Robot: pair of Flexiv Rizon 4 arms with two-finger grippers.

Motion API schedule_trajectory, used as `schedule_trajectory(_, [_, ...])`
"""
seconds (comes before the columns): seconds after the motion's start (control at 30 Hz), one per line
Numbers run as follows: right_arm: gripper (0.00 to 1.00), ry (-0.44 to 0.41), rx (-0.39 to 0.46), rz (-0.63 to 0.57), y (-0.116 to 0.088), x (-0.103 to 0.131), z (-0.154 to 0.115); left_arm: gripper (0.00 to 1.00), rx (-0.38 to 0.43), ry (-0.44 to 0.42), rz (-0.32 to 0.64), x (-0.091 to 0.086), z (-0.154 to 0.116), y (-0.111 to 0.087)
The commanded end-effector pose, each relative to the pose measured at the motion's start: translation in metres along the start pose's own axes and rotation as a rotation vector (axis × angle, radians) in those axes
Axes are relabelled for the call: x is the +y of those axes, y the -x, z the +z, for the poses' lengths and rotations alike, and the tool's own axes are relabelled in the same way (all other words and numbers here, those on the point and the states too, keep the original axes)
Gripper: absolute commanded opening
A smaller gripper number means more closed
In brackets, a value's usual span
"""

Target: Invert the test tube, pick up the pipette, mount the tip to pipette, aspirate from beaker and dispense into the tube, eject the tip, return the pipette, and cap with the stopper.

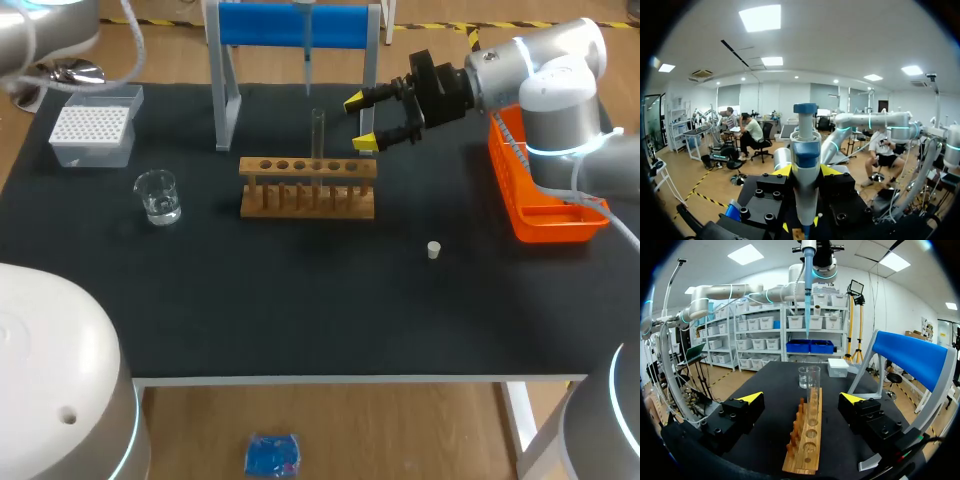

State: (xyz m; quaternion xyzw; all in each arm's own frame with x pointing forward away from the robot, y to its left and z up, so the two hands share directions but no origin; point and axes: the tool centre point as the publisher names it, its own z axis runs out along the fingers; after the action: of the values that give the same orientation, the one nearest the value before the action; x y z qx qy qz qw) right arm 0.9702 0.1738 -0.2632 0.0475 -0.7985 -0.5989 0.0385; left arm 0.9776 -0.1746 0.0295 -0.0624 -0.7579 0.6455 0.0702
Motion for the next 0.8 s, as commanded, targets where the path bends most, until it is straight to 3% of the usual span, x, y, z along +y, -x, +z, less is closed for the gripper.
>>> schedule_trajectory(0.03, [1.0, -0.001, 0.003, 0.0, 0.0009, -0.0003, -0.0002, 0.0, 0.03, -0.004, -0.001, 0.002, 0.0019, 0.0077])
schedule_trajectory(0.8, [1.0, -0.001, 0.003, 0.0, 0.0009, -0.0003, -0.0002, 0.0, 0.033, 0.001, -0.021, 0.0042, 0.0001, 0.008])
